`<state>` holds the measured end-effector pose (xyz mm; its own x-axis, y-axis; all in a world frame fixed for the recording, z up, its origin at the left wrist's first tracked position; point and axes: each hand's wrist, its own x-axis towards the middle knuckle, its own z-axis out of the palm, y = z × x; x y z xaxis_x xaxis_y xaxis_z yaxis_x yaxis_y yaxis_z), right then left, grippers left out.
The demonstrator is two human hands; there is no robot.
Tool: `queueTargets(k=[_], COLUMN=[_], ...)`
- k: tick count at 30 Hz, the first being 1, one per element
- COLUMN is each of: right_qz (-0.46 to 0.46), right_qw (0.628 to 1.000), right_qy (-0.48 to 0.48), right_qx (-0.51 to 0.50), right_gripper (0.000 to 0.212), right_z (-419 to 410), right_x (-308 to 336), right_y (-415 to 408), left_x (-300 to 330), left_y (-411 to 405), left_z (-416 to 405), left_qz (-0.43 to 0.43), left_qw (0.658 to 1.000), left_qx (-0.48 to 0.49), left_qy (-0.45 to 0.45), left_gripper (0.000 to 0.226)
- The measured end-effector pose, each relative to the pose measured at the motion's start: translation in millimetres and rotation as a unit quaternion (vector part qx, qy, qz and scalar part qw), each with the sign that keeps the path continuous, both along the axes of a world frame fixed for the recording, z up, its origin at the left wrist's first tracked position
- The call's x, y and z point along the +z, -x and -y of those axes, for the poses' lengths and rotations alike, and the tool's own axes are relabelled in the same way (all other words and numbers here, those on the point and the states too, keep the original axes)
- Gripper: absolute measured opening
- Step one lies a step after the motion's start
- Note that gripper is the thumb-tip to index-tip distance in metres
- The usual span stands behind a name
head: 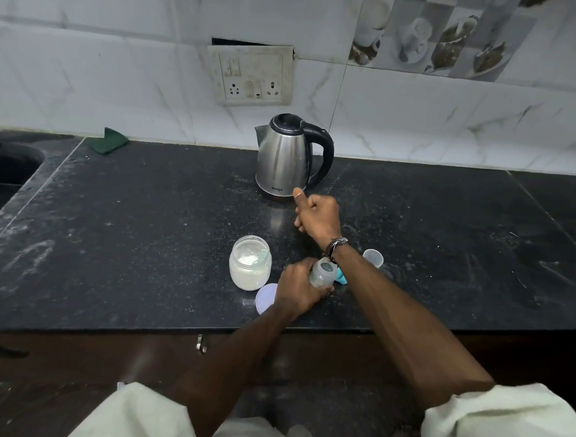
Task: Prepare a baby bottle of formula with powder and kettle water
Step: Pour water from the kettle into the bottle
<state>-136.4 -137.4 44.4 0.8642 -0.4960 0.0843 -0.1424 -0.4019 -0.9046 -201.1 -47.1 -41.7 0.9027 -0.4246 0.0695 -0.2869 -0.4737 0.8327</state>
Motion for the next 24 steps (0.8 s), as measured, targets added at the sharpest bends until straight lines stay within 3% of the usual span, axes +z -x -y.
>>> queueTargets(k=[8,18,24], right_qz=[-0.023,-0.049,-0.048], right_qw=[0.988,0.986,0.985], right_qy=[-0.12,-0.083,-0.087], right_qx=[-0.095,-0.138,-0.14], right_gripper=[0.036,0.019,0.021], right_z=[48,89,100], right_x=[6,26,30], right_y=[-32,-87,-129], left_x=[-9,-17,-26], left_y=[-2,-6,-11], left_z=[0,0,2], left_qz=[0.007,-0.019,-0.029], left_qw=[1.0,0.999,0.999], left_qx=[-0.003,-0.01,-0.009], left_qy=[0.012,0.029,0.036], left_gripper=[0.057,0.058,0.058])
